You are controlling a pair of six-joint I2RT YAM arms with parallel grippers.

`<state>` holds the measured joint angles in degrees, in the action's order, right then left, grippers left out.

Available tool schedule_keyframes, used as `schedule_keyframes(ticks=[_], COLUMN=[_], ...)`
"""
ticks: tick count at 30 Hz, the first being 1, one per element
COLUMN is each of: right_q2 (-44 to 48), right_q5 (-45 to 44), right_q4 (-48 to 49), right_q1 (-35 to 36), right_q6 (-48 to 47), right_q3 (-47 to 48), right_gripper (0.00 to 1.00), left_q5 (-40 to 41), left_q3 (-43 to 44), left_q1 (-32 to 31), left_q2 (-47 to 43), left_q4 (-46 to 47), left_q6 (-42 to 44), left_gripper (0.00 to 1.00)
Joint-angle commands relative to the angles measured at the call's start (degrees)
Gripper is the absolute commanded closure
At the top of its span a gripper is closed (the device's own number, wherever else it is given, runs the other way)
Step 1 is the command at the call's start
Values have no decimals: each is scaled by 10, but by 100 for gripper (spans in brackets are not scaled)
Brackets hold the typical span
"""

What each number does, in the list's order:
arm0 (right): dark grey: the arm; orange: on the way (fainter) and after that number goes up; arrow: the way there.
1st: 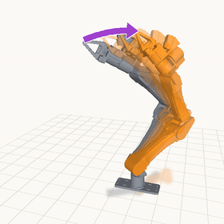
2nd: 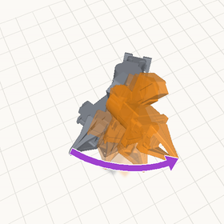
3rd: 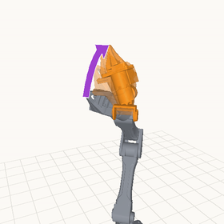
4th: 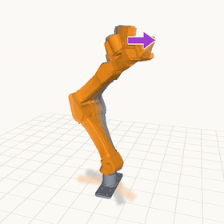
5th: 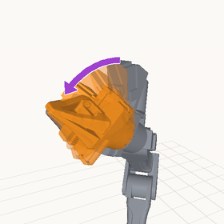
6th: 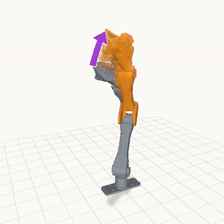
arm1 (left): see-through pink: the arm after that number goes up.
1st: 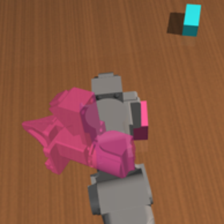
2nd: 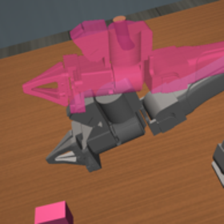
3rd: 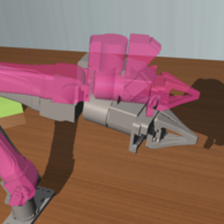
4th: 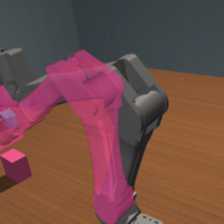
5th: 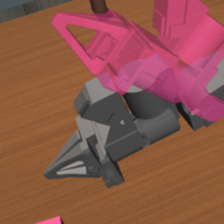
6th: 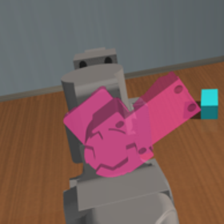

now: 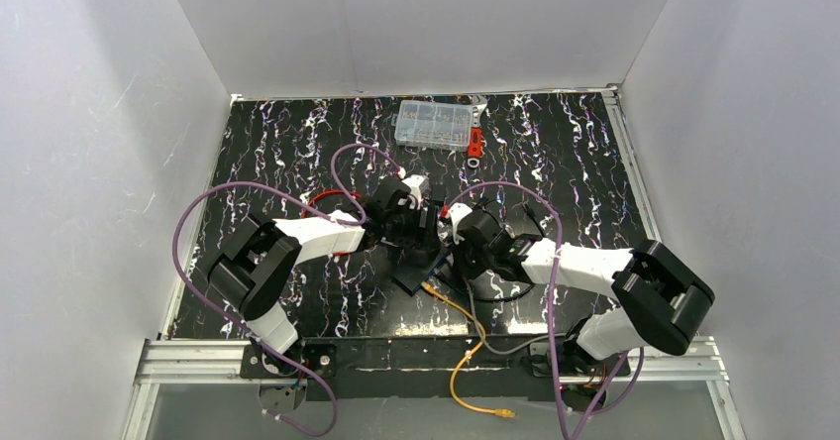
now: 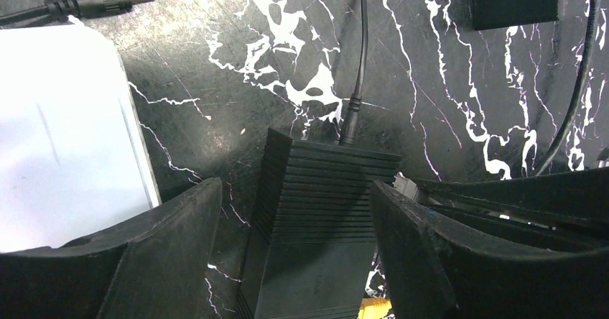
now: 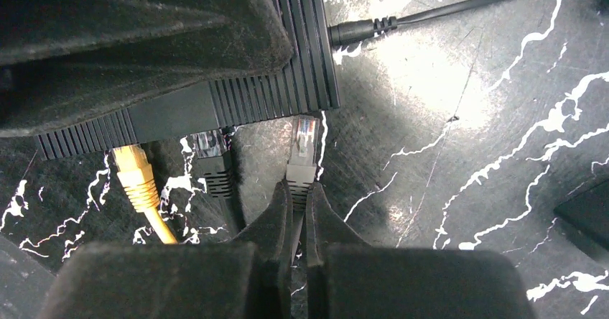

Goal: Insert the plug into the switch port
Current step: Insert the connector into the switch port.

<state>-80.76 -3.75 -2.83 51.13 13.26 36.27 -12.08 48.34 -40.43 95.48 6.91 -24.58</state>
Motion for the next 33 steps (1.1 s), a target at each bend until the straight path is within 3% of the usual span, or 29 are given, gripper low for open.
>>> schedule_keyframes(ticks=[1, 33], right_q2=[-1, 2], right_q5=[2, -13], right_q4=[53, 64], right_q1=[4, 21], right_q6=[-17, -53], right_q3=[-12, -2], right_gripper=[99, 99], left_q5=[-9, -40], left_q3=[18, -7], left_q1=[6, 6], left_q2=[0, 11], left_q4=[-9, -11], left_q6=[14, 9], left_gripper=[27, 40])
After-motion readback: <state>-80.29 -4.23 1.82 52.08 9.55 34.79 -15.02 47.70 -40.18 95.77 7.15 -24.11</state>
